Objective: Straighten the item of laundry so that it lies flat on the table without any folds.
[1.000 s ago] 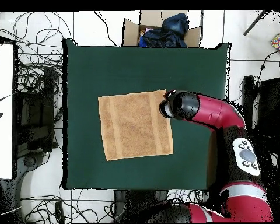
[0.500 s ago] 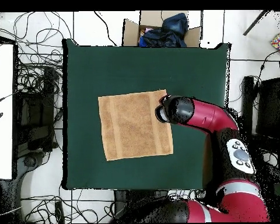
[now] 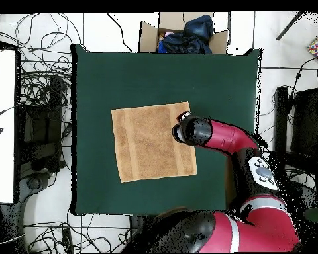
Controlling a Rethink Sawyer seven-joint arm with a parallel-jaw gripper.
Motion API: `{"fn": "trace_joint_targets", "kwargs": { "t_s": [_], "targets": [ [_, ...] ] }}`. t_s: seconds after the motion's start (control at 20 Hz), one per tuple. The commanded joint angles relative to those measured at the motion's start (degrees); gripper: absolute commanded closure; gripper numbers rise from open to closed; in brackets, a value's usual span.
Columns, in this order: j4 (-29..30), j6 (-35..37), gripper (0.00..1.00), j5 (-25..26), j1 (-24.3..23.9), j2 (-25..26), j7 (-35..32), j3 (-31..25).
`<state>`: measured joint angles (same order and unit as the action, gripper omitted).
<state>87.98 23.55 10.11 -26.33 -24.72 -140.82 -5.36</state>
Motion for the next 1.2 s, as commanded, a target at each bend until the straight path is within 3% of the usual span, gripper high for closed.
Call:
{"fn": "trace_joint_targets", "kwargs": {
  "t_s": [0.05,0.5,1.2],
  "targets": [
    [3.16,-4.64,1.00,-2.22,-0.43,4.97,-3.47,-6.73],
    [3.59,-5.54,1.00,-2.32,-1.05,5.45,-3.37,-8.00],
    [-5.31,-4.08,1.00,2.90,0.64,8.13,2.30,-4.24]
  ]
}}
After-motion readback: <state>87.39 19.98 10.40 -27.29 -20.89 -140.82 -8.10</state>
